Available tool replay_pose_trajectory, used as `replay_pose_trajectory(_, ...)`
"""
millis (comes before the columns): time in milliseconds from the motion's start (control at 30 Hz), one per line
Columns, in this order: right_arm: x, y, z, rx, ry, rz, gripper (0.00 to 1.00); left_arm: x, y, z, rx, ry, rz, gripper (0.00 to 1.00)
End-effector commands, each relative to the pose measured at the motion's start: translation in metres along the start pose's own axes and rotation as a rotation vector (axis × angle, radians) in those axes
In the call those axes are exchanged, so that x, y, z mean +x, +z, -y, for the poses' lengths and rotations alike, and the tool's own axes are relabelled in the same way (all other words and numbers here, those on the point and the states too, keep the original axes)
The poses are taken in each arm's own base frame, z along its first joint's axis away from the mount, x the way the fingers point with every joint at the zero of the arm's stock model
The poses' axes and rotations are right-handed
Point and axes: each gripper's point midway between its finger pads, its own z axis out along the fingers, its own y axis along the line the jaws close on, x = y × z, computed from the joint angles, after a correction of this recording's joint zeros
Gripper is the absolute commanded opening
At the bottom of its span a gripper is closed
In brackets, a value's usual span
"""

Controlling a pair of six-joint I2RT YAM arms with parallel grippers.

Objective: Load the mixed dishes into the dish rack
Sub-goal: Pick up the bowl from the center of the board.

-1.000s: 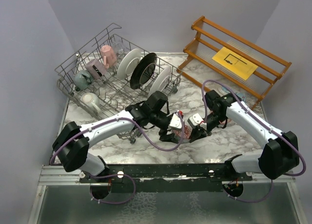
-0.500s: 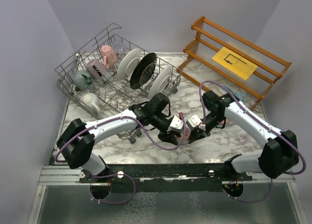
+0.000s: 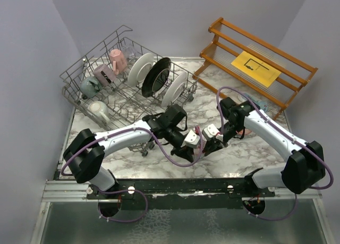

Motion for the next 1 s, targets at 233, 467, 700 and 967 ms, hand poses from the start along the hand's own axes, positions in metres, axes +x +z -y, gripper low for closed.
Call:
replay_pose_trajectory(233,-0.035,-0.017,0.027,0.140,0.066,0.099,0.66,-0.033,-0.012,0.001,-0.084,0.072,0.139,0.00)
replay_pose_trajectory(467,-0.051,-0.056,0.038,0.259,0.070,0.192,0.75,-0.041,-0.016,0.012,-0.127,0.045,0.231,0.00)
replay_pose_trajectory(700,-0.043,-0.103,0.060,0.456,0.162,0.288,0.75,-0.087,-0.030,0.018,-0.128,-0.022,0.346,0.00)
replay_pose_trajectory(967,-0.016,-0.121,0.073,0.568,0.306,0.343,0.75,-0.136,-0.073,0.004,-0.209,-0.076,0.473,0.00)
